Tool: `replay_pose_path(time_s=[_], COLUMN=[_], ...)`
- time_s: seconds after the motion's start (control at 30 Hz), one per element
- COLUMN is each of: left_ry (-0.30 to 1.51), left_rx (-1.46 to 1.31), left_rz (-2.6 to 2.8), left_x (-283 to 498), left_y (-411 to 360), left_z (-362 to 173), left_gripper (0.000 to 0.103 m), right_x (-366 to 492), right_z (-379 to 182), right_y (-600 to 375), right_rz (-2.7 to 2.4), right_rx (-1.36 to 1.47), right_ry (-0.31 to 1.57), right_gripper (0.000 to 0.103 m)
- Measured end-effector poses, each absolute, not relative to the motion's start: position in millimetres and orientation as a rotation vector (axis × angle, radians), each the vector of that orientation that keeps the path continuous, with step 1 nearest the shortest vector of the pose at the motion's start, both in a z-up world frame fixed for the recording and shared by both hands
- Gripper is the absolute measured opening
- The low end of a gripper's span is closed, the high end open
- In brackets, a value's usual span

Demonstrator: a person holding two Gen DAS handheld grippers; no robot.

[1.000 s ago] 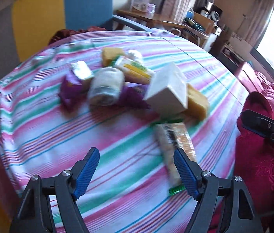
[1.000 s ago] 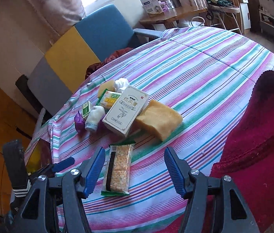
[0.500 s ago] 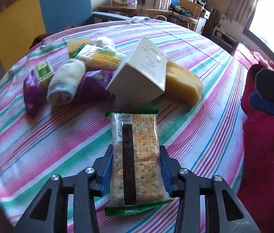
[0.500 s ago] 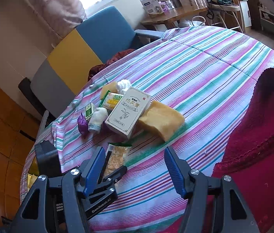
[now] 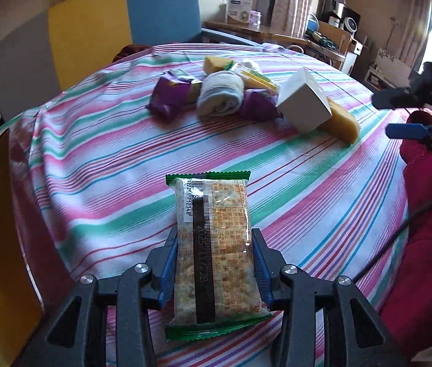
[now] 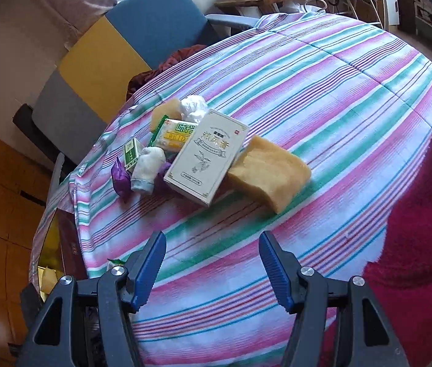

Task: Organize objects
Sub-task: 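Carry the cracker packet into the tray with left while right grasps the white box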

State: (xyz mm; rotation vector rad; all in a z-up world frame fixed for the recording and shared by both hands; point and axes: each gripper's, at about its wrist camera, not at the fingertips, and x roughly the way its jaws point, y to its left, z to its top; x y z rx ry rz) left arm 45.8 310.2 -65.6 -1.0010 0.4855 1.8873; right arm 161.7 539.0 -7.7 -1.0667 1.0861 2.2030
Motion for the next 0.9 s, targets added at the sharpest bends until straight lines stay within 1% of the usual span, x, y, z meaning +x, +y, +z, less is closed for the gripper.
replay_pose_path(time_s=[0.23,0.5,0.6,0.63,0.7,0.73,0.8,0.9], left_ry=[0.447,0.406,0.403,0.403,0.401,0.402,0.405,0.402], left_rx=[-0.968,-0.962,-0.953,-0.949,-0.942,-0.939,-0.93,-0.928], left_rz=[1.899,1.904,1.917,1.921,1.929,1.931,1.935,1.937], left_x=[50,50,52,52,53,54,55,55], left_y=[308,306,306,305,305,305,305,304], left_z=[-67,-68,-69,-69,-70,-70,-70,-70], left_gripper=[0.045,0.045,0.045,0.045,0.045,0.045,0.045,0.045], right_x=[111,90,84,81,73,69,63,65], right_z=[-17,-38,-39,-40,-39,-39,-40,-39], right_y=[572,596,594,592,584,580,573,570], right_rz=[2.126,2.068,2.103,2.119,2.15,2.158,2.164,2.167], right_rx=[-1.023,-1.035,-1.057,-1.07,-1.113,-1.137,-1.177,-1.191], right_ry=[1.11,1.142,1.113,1.1,1.027,0.985,0.918,0.879], right_gripper=[0.064,0.064,0.064,0.063,0.055,0.054,0.054,0.053])
